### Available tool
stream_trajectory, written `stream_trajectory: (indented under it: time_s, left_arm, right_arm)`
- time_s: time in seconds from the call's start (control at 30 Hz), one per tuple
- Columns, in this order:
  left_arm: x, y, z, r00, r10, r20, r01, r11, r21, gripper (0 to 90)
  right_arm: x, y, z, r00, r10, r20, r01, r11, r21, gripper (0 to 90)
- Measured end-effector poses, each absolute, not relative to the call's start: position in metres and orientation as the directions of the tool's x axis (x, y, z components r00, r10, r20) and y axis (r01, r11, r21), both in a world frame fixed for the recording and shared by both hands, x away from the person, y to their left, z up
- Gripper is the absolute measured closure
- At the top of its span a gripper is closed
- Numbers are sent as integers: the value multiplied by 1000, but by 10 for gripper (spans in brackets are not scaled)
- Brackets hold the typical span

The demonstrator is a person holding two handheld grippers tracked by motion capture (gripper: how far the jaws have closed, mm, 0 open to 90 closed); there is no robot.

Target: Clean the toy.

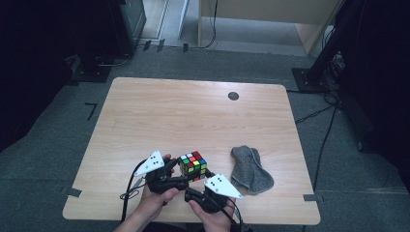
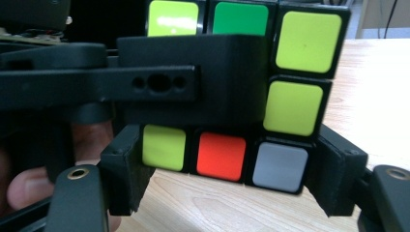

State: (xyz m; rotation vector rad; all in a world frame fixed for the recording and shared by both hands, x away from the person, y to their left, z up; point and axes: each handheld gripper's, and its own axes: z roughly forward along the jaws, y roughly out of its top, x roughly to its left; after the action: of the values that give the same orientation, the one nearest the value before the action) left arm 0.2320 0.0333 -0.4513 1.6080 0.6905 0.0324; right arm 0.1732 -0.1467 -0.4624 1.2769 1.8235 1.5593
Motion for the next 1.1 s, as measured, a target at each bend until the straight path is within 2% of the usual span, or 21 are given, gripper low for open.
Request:
stream_trajectory:
  time_s: [0.13,0.17,0.33,0.47,0.6,0.67,0.77,0.93,1.1]
  left_arm:
    - [230,32,-450,815,467,-343,391,-7,920,329]
    - [231,33,-450,814,455,-361,404,2,915,325]
    - [234,40,-446,814,441,-378,406,33,913,279]
    - [238,56,-436,818,449,-359,362,82,929,230]
    - [246,77,-434,821,479,-311,311,82,947,200]
    - [249,83,-436,831,497,-247,265,36,964,191]
    - [247,83,-442,847,521,-104,172,-83,982,187]
    - [236,63,-453,863,493,114,35,-283,958,202]
    - [223,44,-462,855,450,258,-65,-401,914,214]
  right_arm:
    - [173,-147,-463,-485,845,224,364,-38,931,308]
    - [173,-147,-464,-485,851,202,359,-17,933,334]
    - [175,-147,-466,-499,848,178,368,21,930,343]
    - [179,-157,-468,-492,850,190,387,18,922,343]
    - [183,-176,-463,-520,844,133,367,80,927,343]
    - [188,-189,-458,-553,820,147,392,101,914,342]
    - [192,-205,-450,-574,809,131,401,138,905,342]
    - [196,-219,-435,-625,743,241,472,113,875,342]
    - [195,-216,-423,-677,664,318,534,146,833,342]
